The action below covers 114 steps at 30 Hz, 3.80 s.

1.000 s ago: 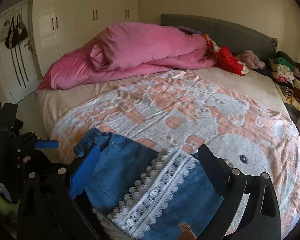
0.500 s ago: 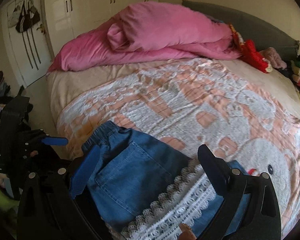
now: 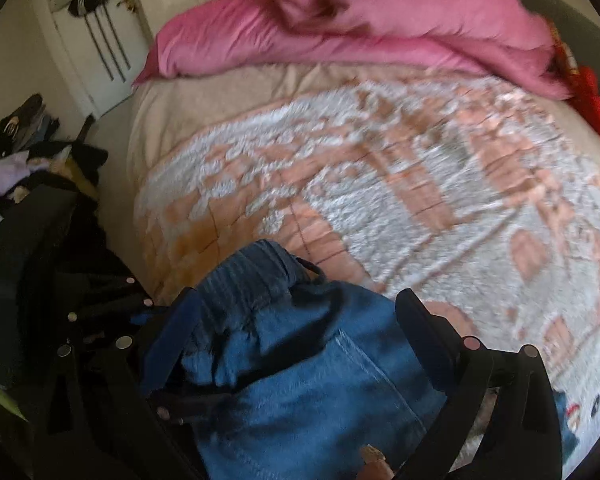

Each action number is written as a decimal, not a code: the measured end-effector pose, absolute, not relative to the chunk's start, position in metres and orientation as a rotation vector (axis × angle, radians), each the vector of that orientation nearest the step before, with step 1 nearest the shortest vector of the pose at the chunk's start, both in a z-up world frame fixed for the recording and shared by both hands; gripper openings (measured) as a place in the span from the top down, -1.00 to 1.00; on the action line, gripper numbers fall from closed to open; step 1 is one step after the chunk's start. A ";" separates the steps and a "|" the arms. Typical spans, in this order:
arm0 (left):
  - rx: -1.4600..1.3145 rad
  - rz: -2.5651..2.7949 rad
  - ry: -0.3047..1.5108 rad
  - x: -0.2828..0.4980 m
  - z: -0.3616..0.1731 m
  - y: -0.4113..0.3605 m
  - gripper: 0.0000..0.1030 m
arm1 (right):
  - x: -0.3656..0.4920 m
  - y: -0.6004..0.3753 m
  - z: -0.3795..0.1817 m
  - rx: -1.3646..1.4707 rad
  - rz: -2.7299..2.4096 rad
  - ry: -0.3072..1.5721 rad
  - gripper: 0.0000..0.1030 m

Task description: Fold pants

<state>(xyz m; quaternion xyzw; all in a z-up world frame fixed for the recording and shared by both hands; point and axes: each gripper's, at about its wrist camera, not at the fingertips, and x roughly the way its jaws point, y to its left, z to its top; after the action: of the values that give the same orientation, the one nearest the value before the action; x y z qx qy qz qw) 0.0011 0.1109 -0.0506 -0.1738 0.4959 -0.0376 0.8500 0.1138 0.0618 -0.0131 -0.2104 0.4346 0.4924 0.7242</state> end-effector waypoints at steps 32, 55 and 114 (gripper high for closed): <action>-0.289 -0.098 0.948 -0.016 -0.003 0.084 -0.65 | 0.121 -0.038 0.022 -0.091 1.215 0.898 0.35; -0.366 -0.413 0.972 0.016 -0.008 -0.013 -0.17 | 0.123 -0.171 0.030 0.146 1.027 0.799 0.01; -0.059 -0.316 0.853 -0.005 0.028 -0.044 -0.82 | 0.031 -0.251 0.050 -0.023 0.597 0.598 -0.88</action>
<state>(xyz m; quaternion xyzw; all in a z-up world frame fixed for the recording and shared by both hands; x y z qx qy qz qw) -0.0052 -0.0438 0.0280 -0.0285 0.4118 -0.1524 0.8980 0.0313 -0.2512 0.0504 -0.0113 0.2903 0.2897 0.9120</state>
